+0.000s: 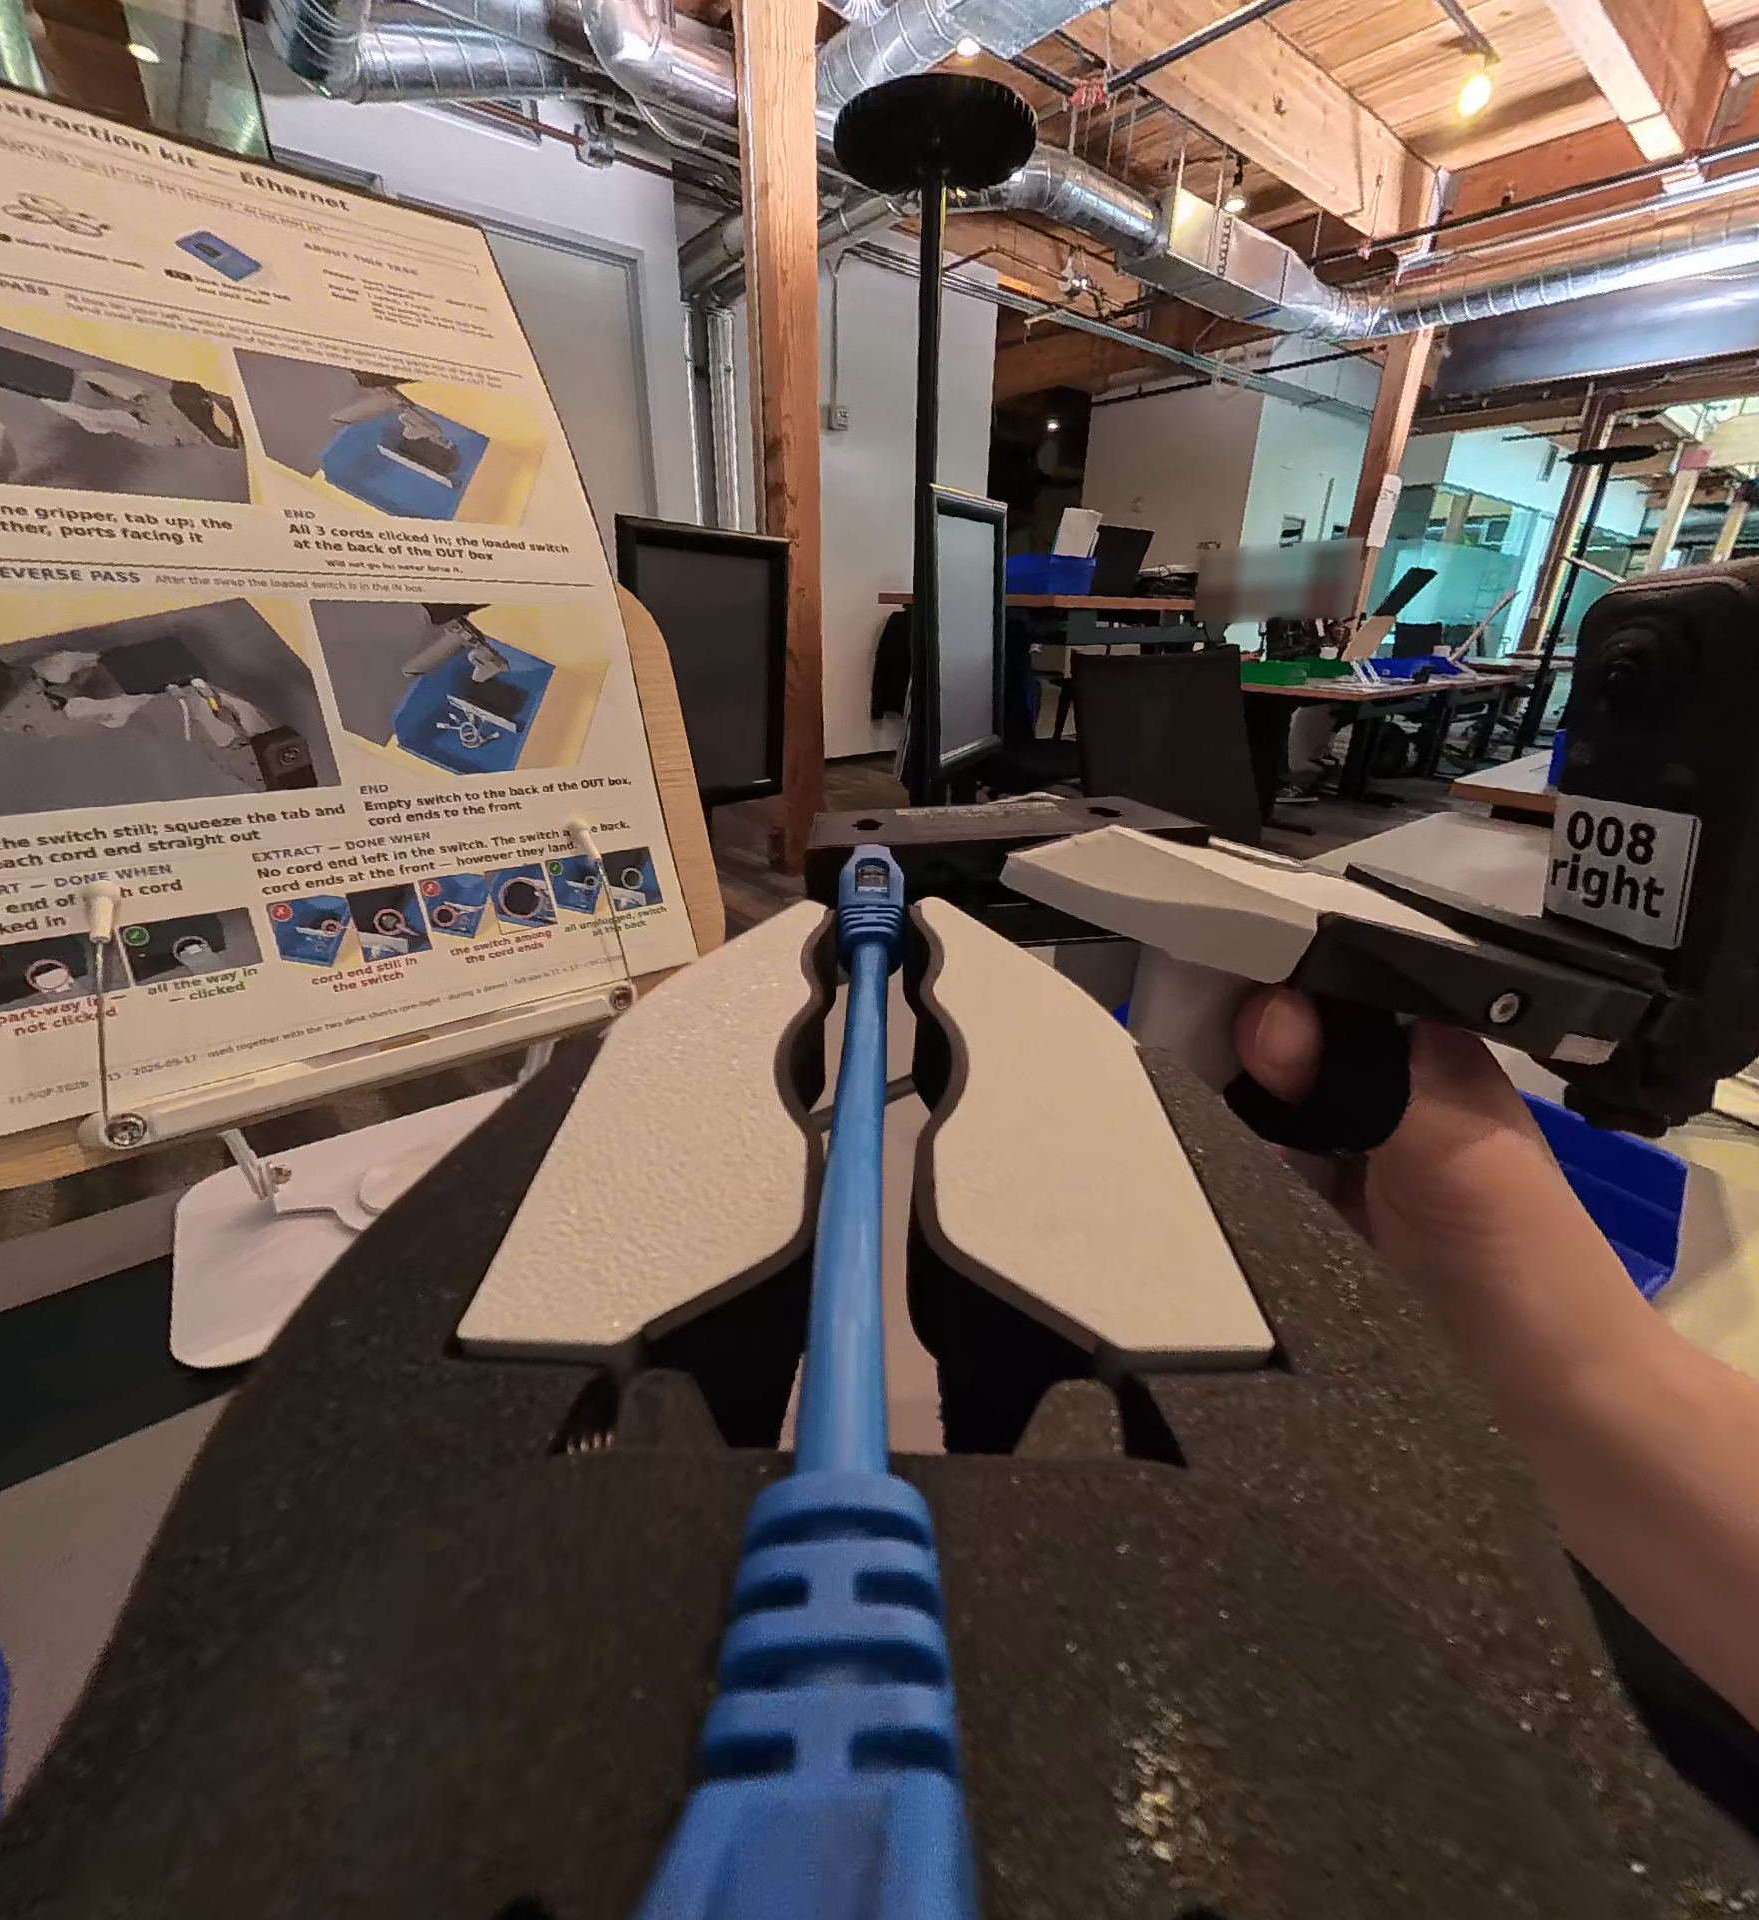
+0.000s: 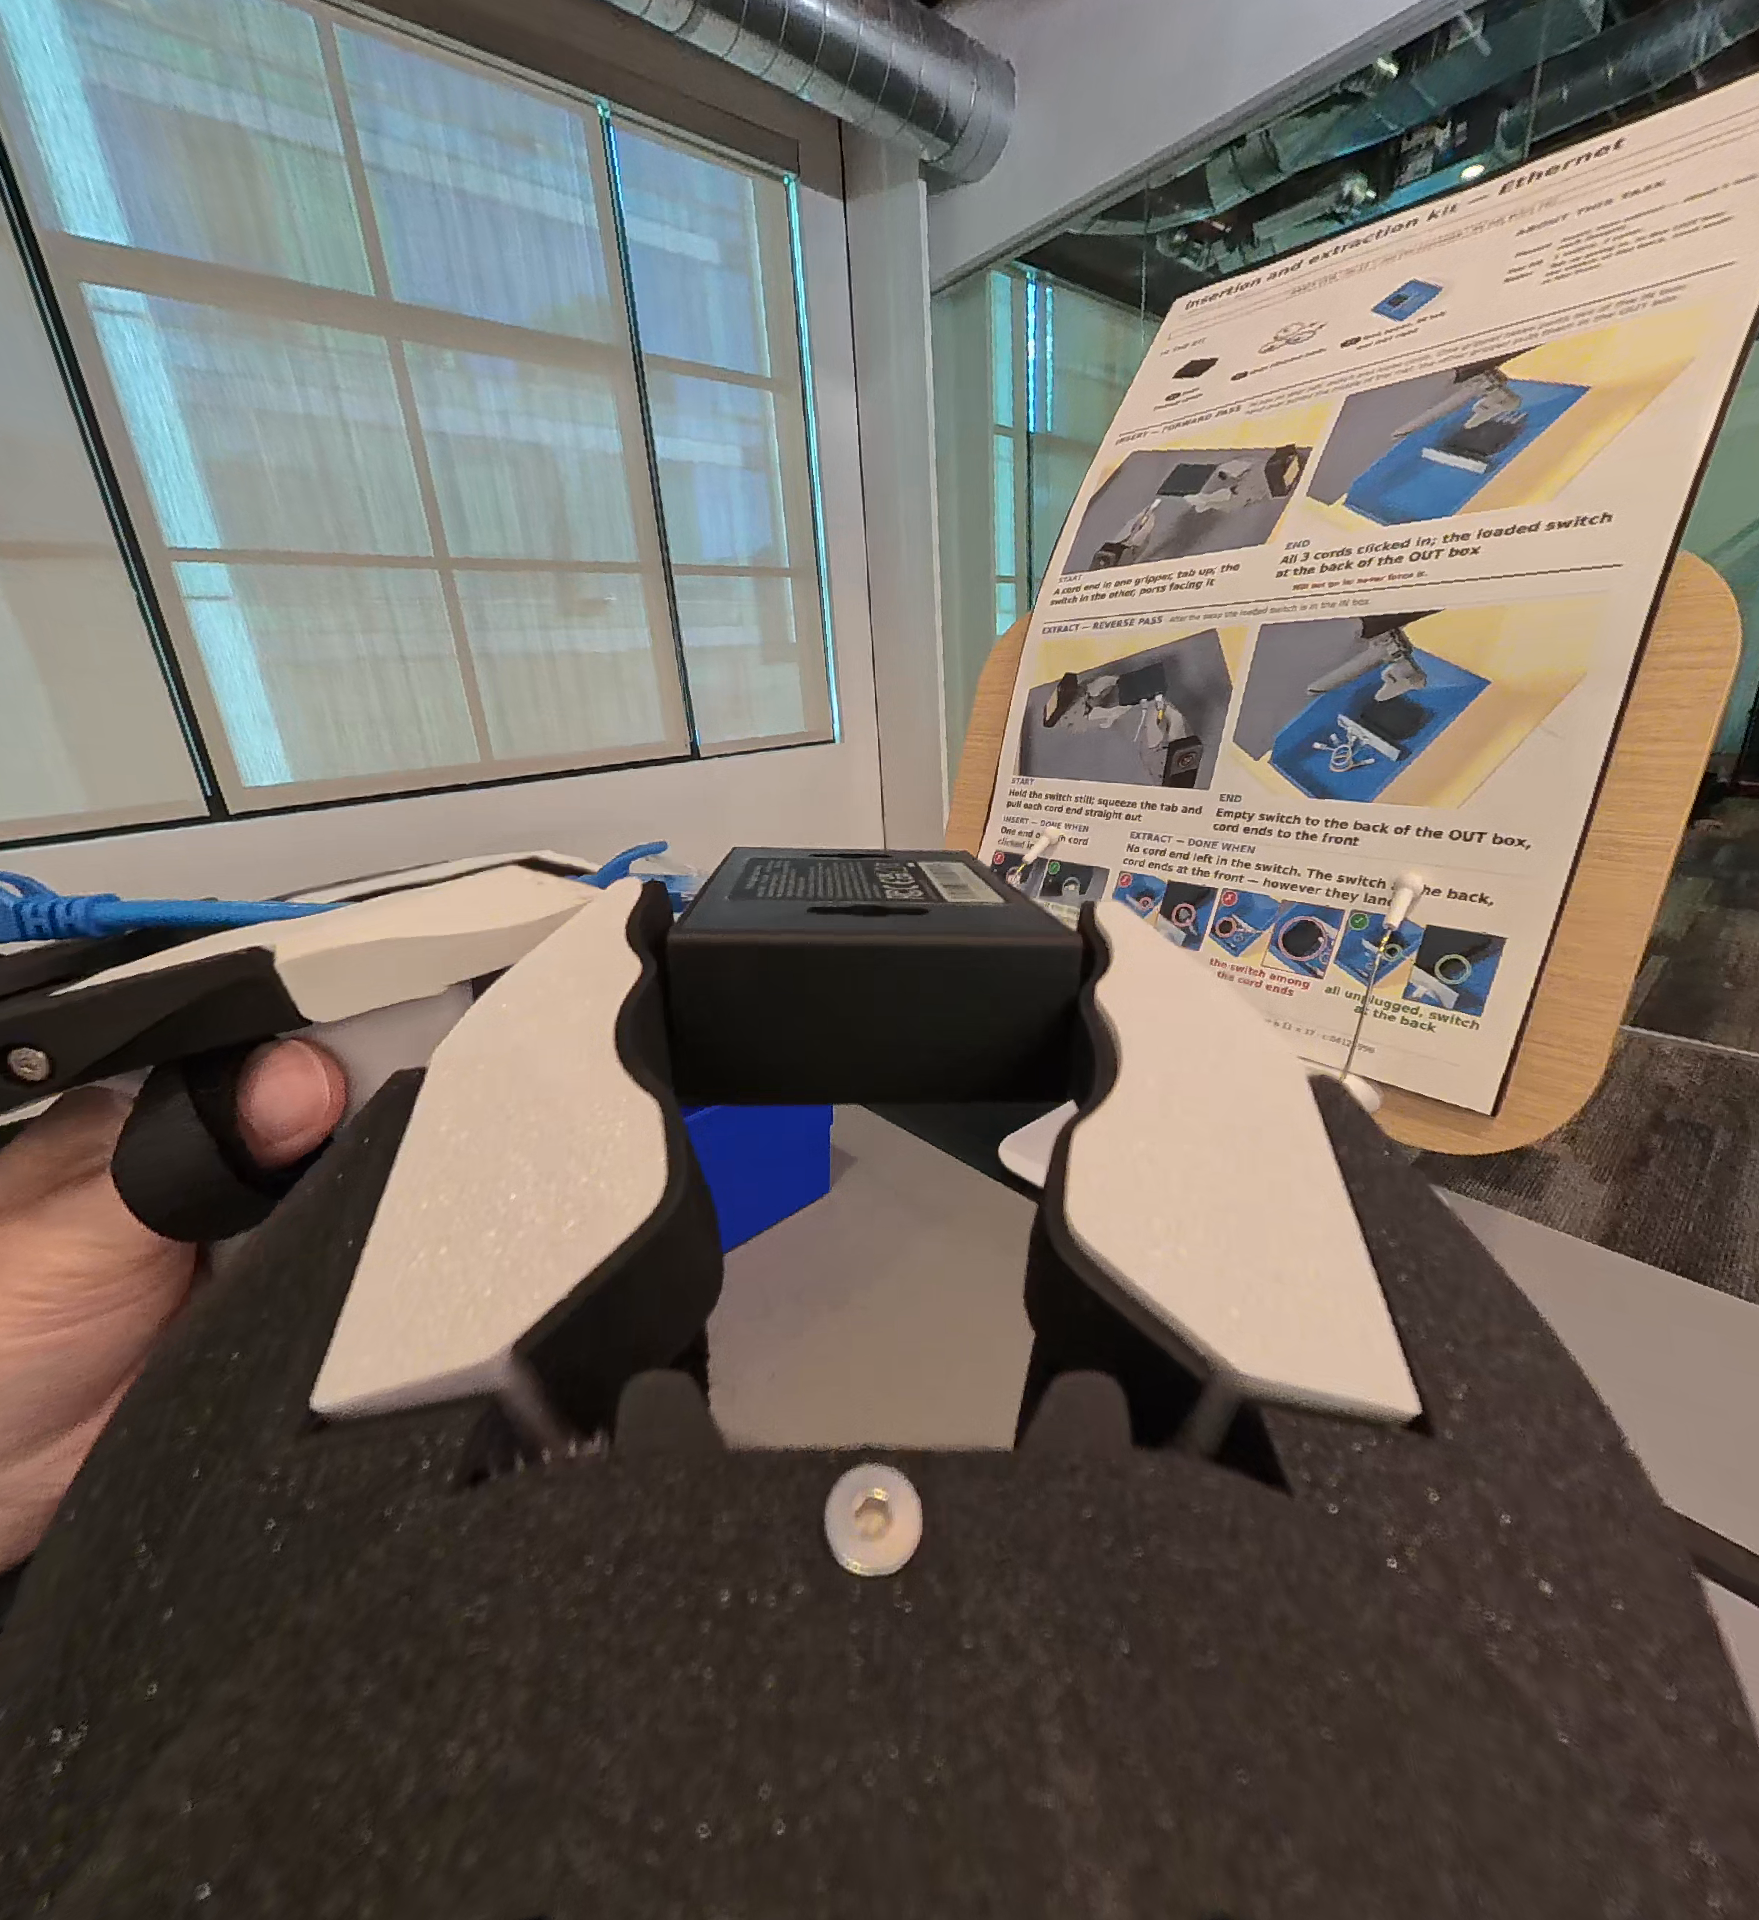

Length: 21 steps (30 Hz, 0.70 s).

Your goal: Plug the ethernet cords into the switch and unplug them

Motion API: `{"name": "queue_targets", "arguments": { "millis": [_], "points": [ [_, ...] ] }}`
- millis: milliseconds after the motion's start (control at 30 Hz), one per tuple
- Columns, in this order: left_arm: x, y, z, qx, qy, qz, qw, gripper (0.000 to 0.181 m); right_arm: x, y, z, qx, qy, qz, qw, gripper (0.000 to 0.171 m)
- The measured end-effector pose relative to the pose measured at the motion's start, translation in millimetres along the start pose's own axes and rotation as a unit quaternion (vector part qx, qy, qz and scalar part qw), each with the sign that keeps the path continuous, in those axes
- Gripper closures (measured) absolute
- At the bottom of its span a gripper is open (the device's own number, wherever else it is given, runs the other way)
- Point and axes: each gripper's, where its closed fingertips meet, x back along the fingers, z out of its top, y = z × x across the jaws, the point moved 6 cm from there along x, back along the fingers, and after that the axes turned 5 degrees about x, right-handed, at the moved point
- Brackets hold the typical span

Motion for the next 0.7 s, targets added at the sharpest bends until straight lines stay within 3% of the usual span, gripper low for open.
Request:
{"name": "queue_targets", "arguments": {
  "millis": [267, 533, 700],
  "points": [
    [4, 11, 6, -0.072, 0.026, 0.029, 0.997, 0.17, 4, -9, 8, -0.008, 0.039, -0.02, 0.999, 0.1],
    [9, 11, 13, -0.01, 0.039, -0.008, 0.999, 0.17, 6, -20, 13, 0.037, 0.066, -0.01, 0.997, 0.099],
    [10, 18, 15, -0.066, 0.043, -0.005, 0.997, 0.17, 10, -19, 18, 0.07, 0.067, 0.008, 0.995, 0.099]
  ]
}}
